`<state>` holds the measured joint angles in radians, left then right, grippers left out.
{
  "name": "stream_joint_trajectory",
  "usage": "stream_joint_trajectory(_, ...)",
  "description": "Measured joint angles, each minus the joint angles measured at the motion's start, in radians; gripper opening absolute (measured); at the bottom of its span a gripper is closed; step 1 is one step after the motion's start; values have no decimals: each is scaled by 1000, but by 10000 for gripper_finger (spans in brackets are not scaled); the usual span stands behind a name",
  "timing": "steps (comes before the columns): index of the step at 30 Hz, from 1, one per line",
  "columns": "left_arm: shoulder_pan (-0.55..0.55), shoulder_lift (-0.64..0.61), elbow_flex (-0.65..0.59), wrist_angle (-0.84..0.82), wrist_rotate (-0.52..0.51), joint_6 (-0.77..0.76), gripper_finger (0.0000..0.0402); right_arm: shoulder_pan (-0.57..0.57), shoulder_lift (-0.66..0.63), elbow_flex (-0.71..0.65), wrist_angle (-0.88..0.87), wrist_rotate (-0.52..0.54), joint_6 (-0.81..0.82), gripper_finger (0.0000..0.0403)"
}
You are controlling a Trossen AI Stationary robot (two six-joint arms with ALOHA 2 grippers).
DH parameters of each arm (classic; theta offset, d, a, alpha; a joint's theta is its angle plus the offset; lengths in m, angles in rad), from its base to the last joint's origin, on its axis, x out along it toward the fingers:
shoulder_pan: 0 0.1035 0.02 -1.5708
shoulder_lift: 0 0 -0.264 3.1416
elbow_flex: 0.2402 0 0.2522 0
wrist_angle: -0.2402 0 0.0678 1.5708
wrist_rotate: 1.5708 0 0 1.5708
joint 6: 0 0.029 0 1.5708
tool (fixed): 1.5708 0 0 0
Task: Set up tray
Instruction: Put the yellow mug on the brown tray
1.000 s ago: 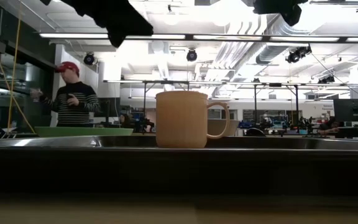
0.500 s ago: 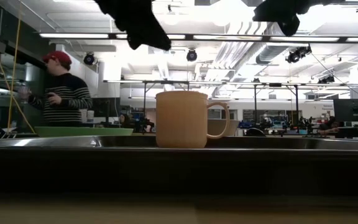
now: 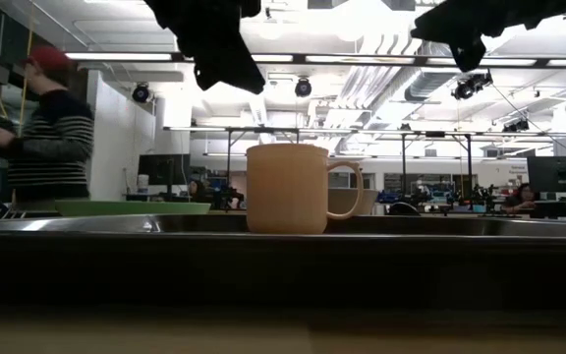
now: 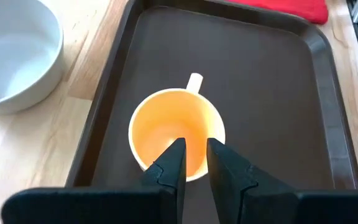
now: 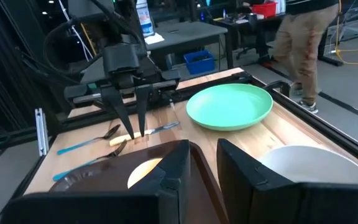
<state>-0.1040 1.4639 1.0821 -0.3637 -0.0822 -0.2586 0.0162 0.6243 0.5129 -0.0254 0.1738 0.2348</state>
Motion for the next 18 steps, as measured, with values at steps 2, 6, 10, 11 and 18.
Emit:
stream_joint_trajectory(2,0,2,0,-8,0,-14,97,0,-12,-13,8,0,0,57)
stream_joint_trajectory(6,0,21,1,6,0,-36,97,0,-32,-40,27,-1,-4,56)
stream_joint_trajectory(10,0,45,2,27,13,-47,97,0,-59,-79,60,-6,1,57)
stream_joint_trajectory(11,1,48,2,18,25,-55,97,0,-64,-85,60,-6,7,57)
stream_joint_trajectory(18,30,64,0,20,53,-70,97,0,-84,-92,60,-25,11,57)
